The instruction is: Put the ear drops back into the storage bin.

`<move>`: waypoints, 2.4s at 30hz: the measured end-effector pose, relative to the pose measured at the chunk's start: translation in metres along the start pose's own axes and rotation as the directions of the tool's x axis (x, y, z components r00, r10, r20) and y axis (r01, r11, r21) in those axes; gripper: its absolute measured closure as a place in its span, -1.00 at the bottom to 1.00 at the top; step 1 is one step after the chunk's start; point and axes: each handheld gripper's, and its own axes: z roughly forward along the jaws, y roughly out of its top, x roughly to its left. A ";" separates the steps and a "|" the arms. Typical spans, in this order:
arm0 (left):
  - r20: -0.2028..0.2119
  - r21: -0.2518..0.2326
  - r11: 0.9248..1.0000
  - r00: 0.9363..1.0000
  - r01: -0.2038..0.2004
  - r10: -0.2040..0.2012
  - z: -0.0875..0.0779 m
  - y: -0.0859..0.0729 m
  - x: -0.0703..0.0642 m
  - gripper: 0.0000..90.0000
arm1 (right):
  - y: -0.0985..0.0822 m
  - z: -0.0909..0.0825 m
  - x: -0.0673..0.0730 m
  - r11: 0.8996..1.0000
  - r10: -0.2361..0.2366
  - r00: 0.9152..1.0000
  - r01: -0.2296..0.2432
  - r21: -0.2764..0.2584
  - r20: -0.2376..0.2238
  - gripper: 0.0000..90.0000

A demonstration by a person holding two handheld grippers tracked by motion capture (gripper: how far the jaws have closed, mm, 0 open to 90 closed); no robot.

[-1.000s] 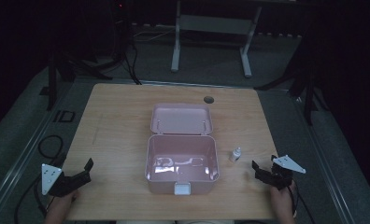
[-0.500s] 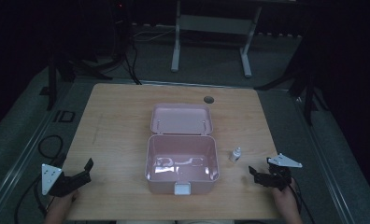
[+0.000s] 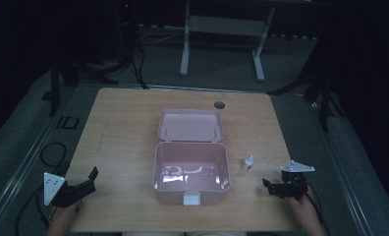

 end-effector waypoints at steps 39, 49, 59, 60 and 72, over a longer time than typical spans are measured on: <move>-0.001 0.001 1.000 1.000 0.001 -0.001 0.000 0.000 0.000 -0.99 | 0.041 -0.010 0.017 0.615 -0.160 0.946 0.319 0.721 -0.282 -0.68; -0.002 0.002 1.000 1.000 0.000 0.000 0.000 0.000 0.000 -0.99 | 0.063 -0.001 0.010 0.660 -0.172 0.954 0.296 0.691 -0.245 -0.72; 0.000 0.002 1.000 1.000 0.002 -0.002 0.000 0.000 0.000 -0.99 | 0.083 0.012 0.012 0.688 -0.166 0.948 0.310 0.656 -0.273 -0.74; 0.000 0.002 1.000 1.000 0.002 -0.002 0.000 0.000 0.000 -0.99 | 0.086 0.012 0.013 0.696 -0.165 0.948 0.306 0.650 -0.271 -0.74; 0.002 0.002 1.000 1.000 0.002 -0.002 0.000 0.000 0.000 -0.99 | 0.121 0.031 0.014 0.730 -0.132 0.958 0.268 0.628 -0.255 -0.63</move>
